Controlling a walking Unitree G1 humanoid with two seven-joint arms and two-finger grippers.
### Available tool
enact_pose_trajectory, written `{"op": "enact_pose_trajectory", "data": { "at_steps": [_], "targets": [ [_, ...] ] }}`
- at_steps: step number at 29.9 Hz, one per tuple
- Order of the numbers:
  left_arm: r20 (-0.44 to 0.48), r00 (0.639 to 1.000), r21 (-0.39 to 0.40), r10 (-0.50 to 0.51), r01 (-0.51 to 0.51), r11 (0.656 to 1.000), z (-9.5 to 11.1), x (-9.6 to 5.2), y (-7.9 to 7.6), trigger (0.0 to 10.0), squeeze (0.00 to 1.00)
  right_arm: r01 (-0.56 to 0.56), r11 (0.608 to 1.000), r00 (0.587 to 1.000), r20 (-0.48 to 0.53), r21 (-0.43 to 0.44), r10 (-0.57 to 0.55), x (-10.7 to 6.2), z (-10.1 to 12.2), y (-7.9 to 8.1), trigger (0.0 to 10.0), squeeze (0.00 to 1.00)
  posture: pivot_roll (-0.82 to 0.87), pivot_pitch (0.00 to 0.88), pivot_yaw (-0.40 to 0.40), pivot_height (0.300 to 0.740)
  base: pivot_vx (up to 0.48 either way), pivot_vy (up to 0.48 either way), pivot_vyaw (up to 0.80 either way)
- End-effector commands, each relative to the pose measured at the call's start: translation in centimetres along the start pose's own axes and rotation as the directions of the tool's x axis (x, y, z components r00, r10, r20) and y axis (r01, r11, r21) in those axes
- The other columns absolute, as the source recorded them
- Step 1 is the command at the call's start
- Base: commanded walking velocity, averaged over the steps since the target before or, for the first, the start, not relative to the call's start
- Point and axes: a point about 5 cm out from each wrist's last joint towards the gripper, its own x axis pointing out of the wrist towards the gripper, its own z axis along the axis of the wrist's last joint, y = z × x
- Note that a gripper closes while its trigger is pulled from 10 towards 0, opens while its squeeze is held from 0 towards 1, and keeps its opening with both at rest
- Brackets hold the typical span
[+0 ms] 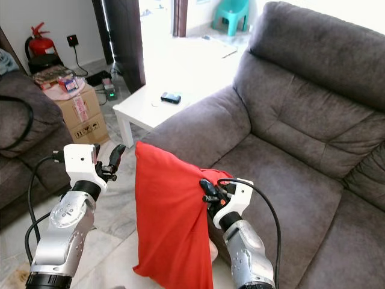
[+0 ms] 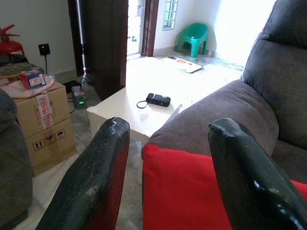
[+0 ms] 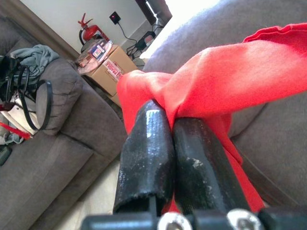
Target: Move the pillow to the sofa from floor
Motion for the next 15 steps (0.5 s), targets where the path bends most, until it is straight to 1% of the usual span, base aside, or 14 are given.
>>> {"op": "enact_pose_trajectory", "data": {
  "at_steps": [1, 8, 9, 11, 12, 15],
  "targets": [
    [0.001, 1.0, 0.014, -0.009, 0.009, 1.0, 0.0, 0.0, -0.2, 10.0, 0.0, -0.081, 0.994, 0.979, 0.181, -0.079, 0.094, 0.8, 4.3, 1.5, 10.0, 0.0, 0.16, 0.0, -0.124, 0.74, 0.0, 0.0, 0.0],
    [0.002, 1.0, 0.016, -0.013, 0.013, 1.0, 0.0, 0.1, -0.3, 10.0, 0.0, -0.088, 0.992, 0.977, 0.186, -0.086, 0.103, 0.7, 4.6, 1.4, 10.0, 0.0, 0.16, 0.0, -0.122, 0.74, 0.0, 0.0, 0.0],
    [0.002, 1.0, 0.018, -0.012, 0.012, 1.0, 0.0, 0.1, -0.2, 10.0, 0.0, -0.118, 0.989, 0.973, 0.187, -0.084, 0.132, 0.8, 4.8, 1.7, 10.0, 0.0, 0.17, 0.0, -0.123, 0.74, 0.0, 0.0, 0.0],
    [0.003, 1.0, 0.018, -0.011, 0.011, 1.0, 0.0, 0.1, -0.2, 10.0, 0.0, -0.133, 0.988, 0.971, 0.187, -0.084, 0.147, 0.8, 4.8, 1.8, 10.0, 0.0, 0.17, 0.0, -0.123, 0.74, 0.0, 0.0, 0.0],
    [0.004, 1.0, 0.018, -0.011, 0.011, 1.0, 0.1, 0.1, -0.2, 10.0, 0.0, -0.193, 0.979, 0.963, 0.177, -0.069, 0.203, 0.8, 4.8, 2.5, 10.0, 0.0, 0.17, 0.0, -0.123, 0.74, 0.0, 0.0, 0.0],
    [0.004, 1.0, 0.018, -0.011, 0.011, 1.0, 0.1, 0.1, -0.2, 10.0, 0.0, -0.269, 0.96, 0.948, 0.154, -0.074, 0.278, 0.7, 4.9, 3.4, 10.0, 0.0, 0.16, 0.0, -0.124, 0.74, 0.0, 0.0, 0.0]
  ]
}}
